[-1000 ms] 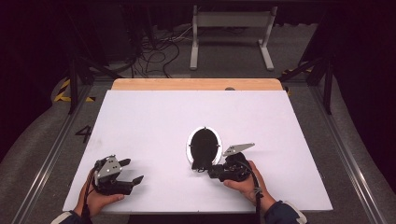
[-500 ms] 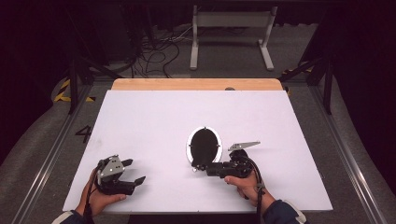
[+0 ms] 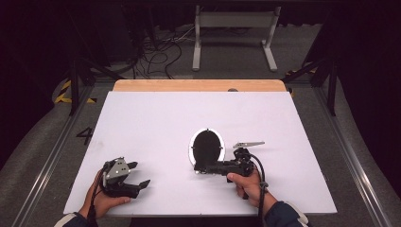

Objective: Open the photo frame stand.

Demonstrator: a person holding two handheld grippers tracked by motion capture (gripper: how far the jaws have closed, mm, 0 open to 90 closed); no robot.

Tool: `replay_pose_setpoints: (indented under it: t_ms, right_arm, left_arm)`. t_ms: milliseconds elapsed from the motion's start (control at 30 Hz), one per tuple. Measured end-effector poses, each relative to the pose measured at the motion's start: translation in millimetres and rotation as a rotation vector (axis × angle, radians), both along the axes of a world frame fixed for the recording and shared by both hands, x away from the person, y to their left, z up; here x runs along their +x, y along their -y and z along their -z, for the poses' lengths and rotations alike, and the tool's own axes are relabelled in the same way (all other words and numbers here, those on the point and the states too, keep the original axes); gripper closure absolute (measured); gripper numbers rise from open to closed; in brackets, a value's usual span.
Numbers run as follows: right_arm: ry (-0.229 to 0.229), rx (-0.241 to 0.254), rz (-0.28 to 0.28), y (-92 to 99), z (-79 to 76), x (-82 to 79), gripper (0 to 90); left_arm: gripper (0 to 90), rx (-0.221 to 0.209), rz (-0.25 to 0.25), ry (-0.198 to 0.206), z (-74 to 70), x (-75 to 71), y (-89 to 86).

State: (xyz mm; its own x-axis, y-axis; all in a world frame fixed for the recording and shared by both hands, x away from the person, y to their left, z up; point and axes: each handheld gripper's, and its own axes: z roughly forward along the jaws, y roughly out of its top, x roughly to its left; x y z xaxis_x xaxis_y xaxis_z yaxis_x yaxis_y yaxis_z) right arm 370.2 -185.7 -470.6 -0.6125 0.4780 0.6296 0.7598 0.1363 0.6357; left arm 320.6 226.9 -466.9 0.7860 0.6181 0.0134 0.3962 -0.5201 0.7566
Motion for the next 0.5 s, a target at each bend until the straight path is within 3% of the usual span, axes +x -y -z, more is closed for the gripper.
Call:
replay_pose_setpoints:
  t_ms: [200,300,333,500]
  right_arm:
    - [-0.107,0.086,0.098,-1.1,1.8,3.9,53.1]
    - [-0.123,0.100,0.118,-4.6,3.6,6.0,53.6]
    - [-0.154,0.128,0.142,-7.0,5.3,8.9,54.1]
    - [-0.171,0.148,0.175,-8.3,7.4,12.3,56.0]
  left_arm:
    - [19.4,-0.029,0.022,-0.018,-2.6,12.0,16.0]
    - [19.4,-0.031,0.027,-0.022,-2.9,16.9,24.3]
    - [19.5,-0.025,0.038,-0.026,-3.2,19.9,29.0]
    - [19.7,-0.033,0.077,-0.034,-5.3,34.0,48.4]
